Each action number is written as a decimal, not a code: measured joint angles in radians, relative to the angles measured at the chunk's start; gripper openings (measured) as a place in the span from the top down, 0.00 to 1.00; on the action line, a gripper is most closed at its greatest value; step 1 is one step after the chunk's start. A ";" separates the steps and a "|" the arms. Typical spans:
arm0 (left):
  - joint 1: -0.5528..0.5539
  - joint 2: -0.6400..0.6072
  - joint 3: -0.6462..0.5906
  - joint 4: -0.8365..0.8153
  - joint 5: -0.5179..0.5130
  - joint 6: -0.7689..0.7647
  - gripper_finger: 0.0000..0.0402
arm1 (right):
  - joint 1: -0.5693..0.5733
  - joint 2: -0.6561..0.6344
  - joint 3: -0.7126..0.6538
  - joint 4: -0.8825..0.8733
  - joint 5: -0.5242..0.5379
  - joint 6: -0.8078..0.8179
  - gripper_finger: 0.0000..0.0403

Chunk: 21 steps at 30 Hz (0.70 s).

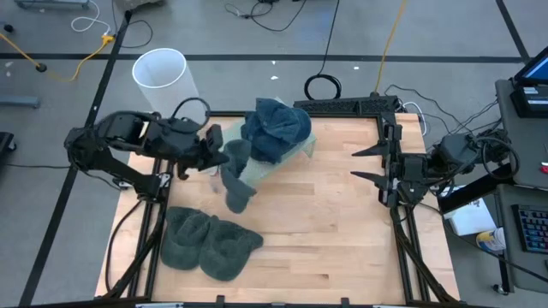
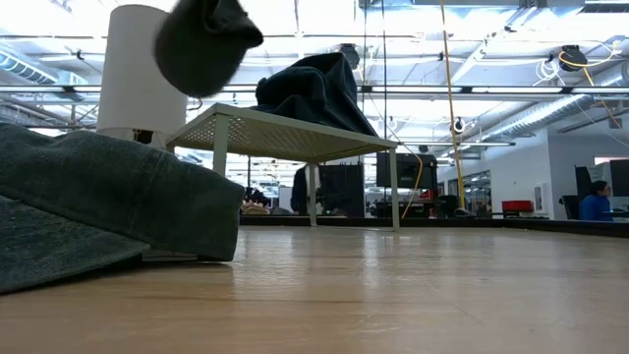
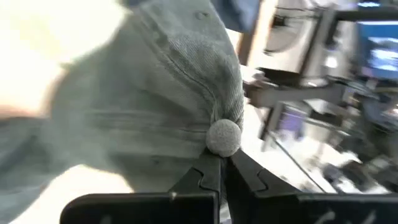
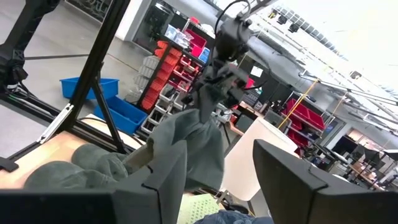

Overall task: Pick & Place hat
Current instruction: Put the top green cap on the shelf

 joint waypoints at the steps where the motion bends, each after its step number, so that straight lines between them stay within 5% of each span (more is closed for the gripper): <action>1: -0.004 0.000 0.000 -0.034 0.000 -0.016 0.99 | 0.000 0.000 0.000 0.000 0.000 0.002 0.56; 8: -0.026 -0.013 0.000 -0.180 -0.014 -0.098 0.99 | 0.000 0.000 0.000 -0.004 0.000 0.007 0.56; 13: -0.022 -0.019 0.000 -0.273 -0.121 -0.201 0.99 | 0.000 0.001 0.000 -0.037 0.000 0.032 0.57; 21: 0.084 0.040 0.000 -0.266 -0.182 -0.179 0.99 | 0.000 0.005 0.000 -0.068 -0.001 0.085 0.58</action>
